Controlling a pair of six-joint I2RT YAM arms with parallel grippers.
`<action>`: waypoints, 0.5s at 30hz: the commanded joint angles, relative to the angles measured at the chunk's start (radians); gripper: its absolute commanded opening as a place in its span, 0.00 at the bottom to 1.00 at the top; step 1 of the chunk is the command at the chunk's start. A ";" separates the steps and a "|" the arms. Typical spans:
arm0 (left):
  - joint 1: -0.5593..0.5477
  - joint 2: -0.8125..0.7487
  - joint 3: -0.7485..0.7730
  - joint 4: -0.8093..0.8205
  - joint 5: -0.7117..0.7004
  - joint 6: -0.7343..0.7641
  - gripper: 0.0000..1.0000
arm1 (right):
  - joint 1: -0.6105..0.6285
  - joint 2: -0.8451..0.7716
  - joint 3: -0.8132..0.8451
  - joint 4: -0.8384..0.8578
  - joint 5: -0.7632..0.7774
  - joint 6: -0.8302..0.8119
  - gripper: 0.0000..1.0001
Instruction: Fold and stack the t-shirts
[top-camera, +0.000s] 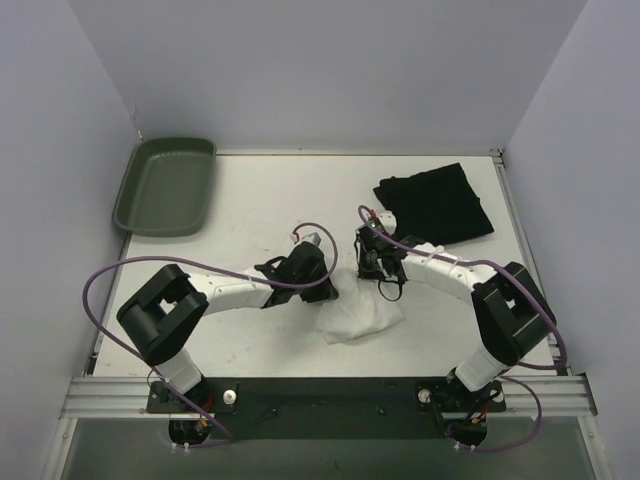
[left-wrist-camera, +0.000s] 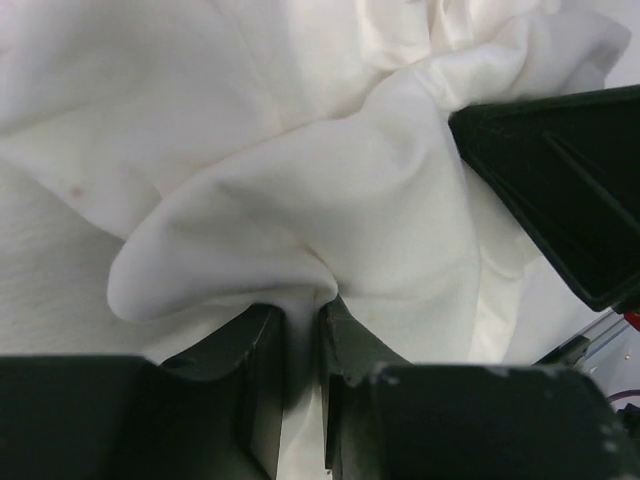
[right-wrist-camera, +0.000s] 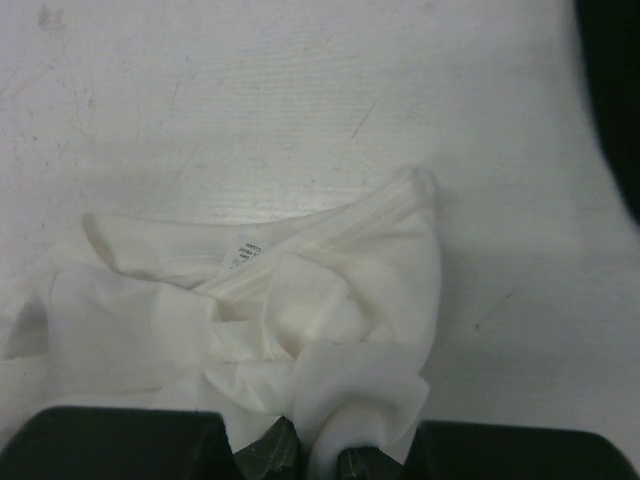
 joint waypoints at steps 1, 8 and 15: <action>-0.003 0.029 0.169 -0.018 0.017 0.073 0.22 | -0.092 -0.119 0.095 -0.098 0.055 -0.037 0.00; 0.001 0.148 0.420 -0.096 0.048 0.110 0.22 | -0.252 -0.140 0.246 -0.171 0.067 -0.083 0.00; 0.032 0.296 0.704 -0.099 0.123 0.137 0.22 | -0.399 -0.108 0.368 -0.187 0.041 -0.091 0.00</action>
